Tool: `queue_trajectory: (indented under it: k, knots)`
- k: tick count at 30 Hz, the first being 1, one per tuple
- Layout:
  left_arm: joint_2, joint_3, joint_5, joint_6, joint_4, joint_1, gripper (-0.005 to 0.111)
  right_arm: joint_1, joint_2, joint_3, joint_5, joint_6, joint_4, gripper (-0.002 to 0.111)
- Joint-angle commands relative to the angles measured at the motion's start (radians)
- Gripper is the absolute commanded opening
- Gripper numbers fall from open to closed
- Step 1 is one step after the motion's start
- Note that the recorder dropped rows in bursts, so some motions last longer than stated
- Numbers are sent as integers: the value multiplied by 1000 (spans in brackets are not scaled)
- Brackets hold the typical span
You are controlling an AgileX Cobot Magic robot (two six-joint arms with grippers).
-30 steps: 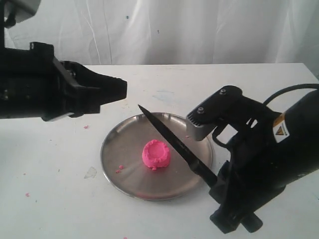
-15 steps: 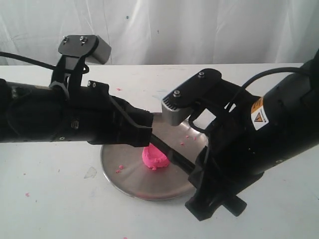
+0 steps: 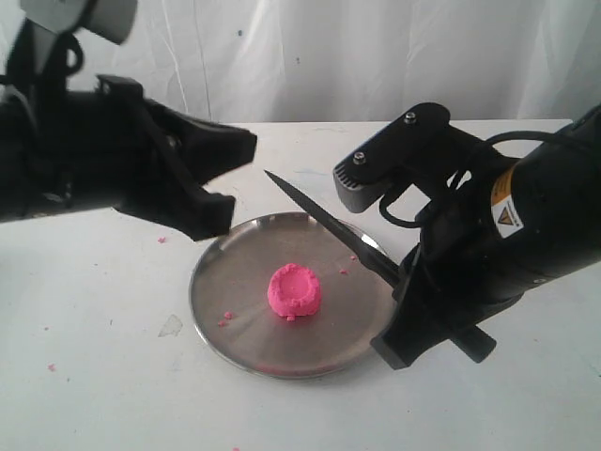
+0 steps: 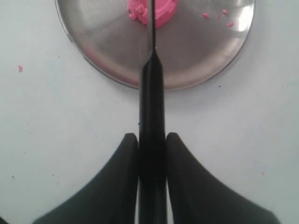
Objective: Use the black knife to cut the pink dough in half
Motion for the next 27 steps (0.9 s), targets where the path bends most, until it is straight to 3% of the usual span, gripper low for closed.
queue_trajectory:
  k: [1,7,11,15,21,25,27]
  knots:
    - [-108,-5,-54,69,-9,26,0,0,-6,-9,-18,8,-13,0]
    - [-233,-7,-150,212,-9,32,0,0,-6,-9,-39,8,-1,0]
    - [-322,-9,-114,212,-9,32,0,0,-6,-9,-68,8,4,0]
    - [-374,-57,114,264,-3,32,0,0,-6,-9,-81,8,10,0]
    - [-370,-197,785,287,19,32,0,0,-6,-9,-83,8,50,0]
    - [-341,-204,1060,-49,209,32,0,0,-6,-9,-86,8,54,0]
    - [-335,-204,1085,-230,358,32,0,0,-6,-9,-88,8,53,0]
